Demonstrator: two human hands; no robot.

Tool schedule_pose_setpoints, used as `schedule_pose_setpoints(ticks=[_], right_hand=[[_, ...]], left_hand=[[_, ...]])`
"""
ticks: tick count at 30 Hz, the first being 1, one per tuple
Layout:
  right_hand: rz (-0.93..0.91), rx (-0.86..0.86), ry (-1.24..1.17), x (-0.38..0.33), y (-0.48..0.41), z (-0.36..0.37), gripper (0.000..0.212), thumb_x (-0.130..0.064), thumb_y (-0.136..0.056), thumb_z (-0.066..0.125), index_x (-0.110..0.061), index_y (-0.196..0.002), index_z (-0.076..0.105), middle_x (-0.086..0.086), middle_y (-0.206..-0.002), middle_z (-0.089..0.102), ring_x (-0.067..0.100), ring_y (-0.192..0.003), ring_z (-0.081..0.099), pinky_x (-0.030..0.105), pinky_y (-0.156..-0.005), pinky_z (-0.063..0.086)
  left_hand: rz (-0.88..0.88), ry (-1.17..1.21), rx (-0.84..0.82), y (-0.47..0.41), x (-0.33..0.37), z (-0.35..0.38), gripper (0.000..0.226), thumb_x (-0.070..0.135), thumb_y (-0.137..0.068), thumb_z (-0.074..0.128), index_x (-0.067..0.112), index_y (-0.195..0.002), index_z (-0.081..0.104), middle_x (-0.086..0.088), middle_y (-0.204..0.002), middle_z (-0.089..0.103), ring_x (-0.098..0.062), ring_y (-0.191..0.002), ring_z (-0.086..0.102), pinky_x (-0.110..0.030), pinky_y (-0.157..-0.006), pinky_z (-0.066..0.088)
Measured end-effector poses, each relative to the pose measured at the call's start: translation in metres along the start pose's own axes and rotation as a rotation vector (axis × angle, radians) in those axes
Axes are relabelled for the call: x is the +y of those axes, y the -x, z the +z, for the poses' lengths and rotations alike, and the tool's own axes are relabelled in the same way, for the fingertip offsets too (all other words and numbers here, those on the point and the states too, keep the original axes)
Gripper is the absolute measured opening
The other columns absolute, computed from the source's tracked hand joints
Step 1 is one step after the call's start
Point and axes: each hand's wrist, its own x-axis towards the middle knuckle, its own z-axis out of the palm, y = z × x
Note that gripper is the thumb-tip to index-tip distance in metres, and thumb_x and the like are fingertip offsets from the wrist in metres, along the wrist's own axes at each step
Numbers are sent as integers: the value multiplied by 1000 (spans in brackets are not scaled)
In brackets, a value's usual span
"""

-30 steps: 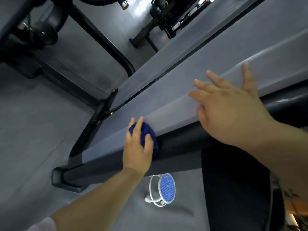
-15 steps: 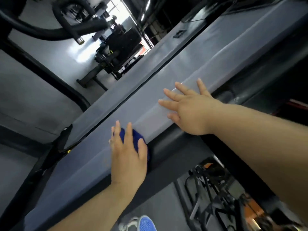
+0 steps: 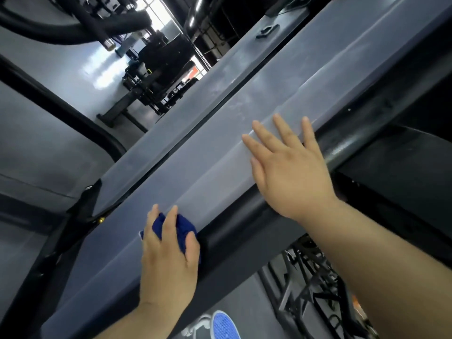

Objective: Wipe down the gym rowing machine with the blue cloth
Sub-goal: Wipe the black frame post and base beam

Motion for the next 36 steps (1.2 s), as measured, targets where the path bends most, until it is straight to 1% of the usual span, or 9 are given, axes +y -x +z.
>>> schedule_pose_setpoints(ticks=[5, 10, 13, 17, 21, 25, 28, 31, 36], right_hand=[[-126, 304, -153, 12, 30, 18, 41, -22, -90, 45, -15, -123, 68, 4, -140, 58, 26, -135, 49, 46, -115, 32], [-120, 400, -174, 11, 27, 26, 39, -22, -86, 46, -17, -116, 70, 1, -135, 62, 25, -132, 52, 42, -113, 33], [-97, 418, -182, 9, 27, 27, 39, -22, -84, 46, -17, -114, 70, 0, -134, 63, 24, -131, 52, 42, -113, 32], [-56, 439, -195, 7, 27, 28, 37, -21, -83, 47, -18, -111, 71, -1, -132, 64, 23, -131, 53, 42, -112, 33], [-27, 496, -198, 3, 27, 32, 35, -22, -85, 48, -19, -110, 71, -1, -131, 65, 22, -131, 53, 42, -112, 32], [1, 539, -214, -1, 26, 35, 34, -23, -86, 46, -21, -108, 72, -3, -130, 65, 20, -131, 53, 41, -112, 30], [12, 571, -211, -1, 26, 38, 33, -23, -86, 46, -21, -107, 72, -4, -129, 66, 20, -130, 53, 41, -112, 29], [26, 598, -214, -2, 27, 39, 34, -22, -86, 45, -21, -106, 73, -4, -128, 66, 20, -129, 54, 41, -112, 29], [19, 613, -200, -4, 28, 42, 33, -22, -87, 46, -20, -107, 72, -3, -128, 66, 21, -129, 54, 41, -111, 29]], left_hand=[[413, 29, -42, -2, 60, 16, 63, 57, -96, 27, 30, -151, 15, -2, -163, 2, -24, -148, 7, -42, -118, 16], [610, -128, -25, -10, 50, 25, 64, 51, -94, 41, 19, -148, 28, -16, -157, 22, -32, -140, 27, -55, -107, 35], [480, -138, -61, 6, -2, 9, 63, 58, -93, 36, 26, -147, 26, -12, -158, 23, -39, -140, 32, -62, -104, 40], [173, 58, -38, 9, 10, 3, 65, 57, -91, 36, 38, -151, 21, 3, -164, 4, -32, -149, 14, -55, -116, 28], [263, 117, 18, -27, 75, 15, 59, 53, -96, 34, 42, -152, 21, 10, -164, -1, -22, -151, 7, -44, -121, 19], [295, 85, 31, -20, 36, 12, 54, 59, -90, 32, 53, -142, 26, 13, -160, 14, -25, -147, 22, -40, -114, 30], [44, 121, 82, 9, -25, -3, 49, 40, -96, 43, 45, -144, 33, 10, -159, 19, -18, -143, 28, -27, -104, 27], [-124, 115, 98, 17, -34, -7, 50, 33, -99, 42, 37, -148, 32, 11, -161, 13, -20, -147, 20, -32, -109, 26], [197, 110, 44, -33, 60, 10, 49, 38, -102, 38, 41, -150, 30, 9, -163, 9, -22, -150, 10, -33, -116, 17]])
